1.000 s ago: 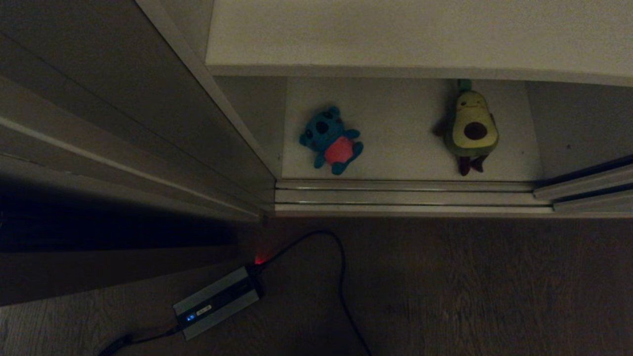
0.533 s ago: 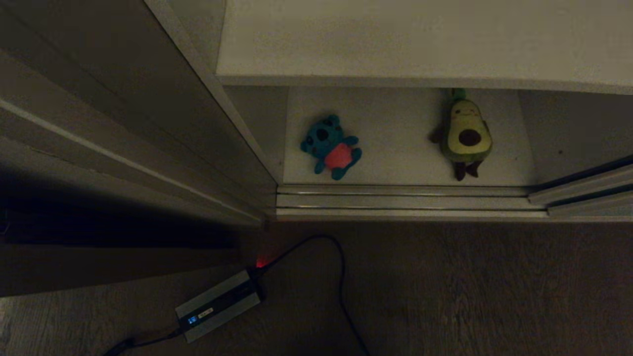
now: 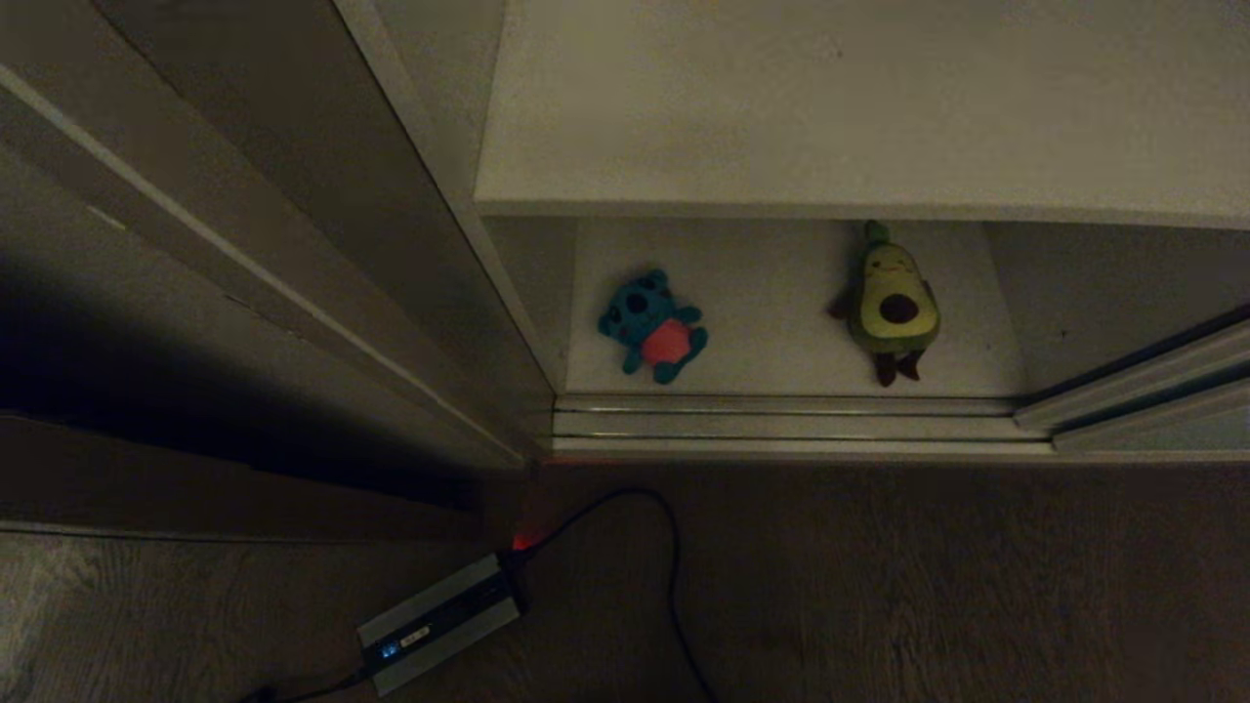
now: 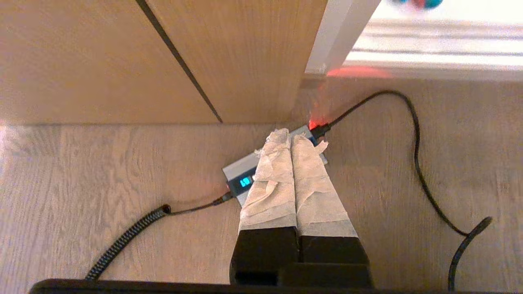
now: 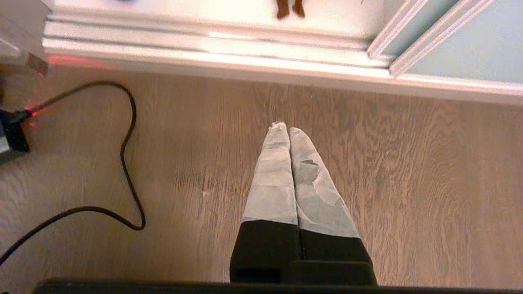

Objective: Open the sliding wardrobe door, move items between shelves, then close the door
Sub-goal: Close the door

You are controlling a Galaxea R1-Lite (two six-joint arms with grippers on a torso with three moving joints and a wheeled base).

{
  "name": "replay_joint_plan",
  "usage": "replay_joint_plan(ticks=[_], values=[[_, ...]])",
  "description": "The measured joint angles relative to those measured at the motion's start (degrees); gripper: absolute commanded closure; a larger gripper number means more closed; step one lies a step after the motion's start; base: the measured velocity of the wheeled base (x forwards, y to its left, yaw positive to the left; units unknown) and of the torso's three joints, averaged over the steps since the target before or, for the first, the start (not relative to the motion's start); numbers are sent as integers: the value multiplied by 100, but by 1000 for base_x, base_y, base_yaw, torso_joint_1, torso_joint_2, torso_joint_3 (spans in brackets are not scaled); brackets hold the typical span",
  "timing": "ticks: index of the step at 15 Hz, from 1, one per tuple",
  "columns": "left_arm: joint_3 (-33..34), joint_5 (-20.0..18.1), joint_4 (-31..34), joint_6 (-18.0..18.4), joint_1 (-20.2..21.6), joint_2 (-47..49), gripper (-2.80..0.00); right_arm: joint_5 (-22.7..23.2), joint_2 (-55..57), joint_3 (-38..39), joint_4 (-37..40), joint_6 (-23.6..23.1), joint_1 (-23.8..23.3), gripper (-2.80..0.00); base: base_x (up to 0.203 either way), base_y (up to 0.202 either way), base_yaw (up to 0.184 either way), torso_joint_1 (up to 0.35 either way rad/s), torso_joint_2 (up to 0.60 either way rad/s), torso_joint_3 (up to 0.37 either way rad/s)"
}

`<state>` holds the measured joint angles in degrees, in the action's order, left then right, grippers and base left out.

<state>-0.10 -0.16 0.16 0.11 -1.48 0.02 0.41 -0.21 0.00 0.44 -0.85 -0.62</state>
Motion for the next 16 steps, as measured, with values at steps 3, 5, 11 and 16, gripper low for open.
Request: replay_joint_plan(ticks=[3, 5, 11, 16], values=[[0, -1, 1, 0, 2, 0, 0, 0, 2, 0, 0, 1, 0, 0, 0, 0, 0, 1, 1, 199], [0, -2, 2, -4, 2, 0, 0, 0, 2, 0, 0, 0, 0, 0, 0, 0, 0, 0, 1, 206], [0, 2, -8, -16, 2, -2, 0, 0, 5, 0, 2, 1, 0, 0, 0, 0, 0, 3, 3, 203], [0, 6, -13, -35, 2, -2, 0, 0, 5, 0, 0, 0, 0, 0, 0, 0, 0, 5, 2, 197]])
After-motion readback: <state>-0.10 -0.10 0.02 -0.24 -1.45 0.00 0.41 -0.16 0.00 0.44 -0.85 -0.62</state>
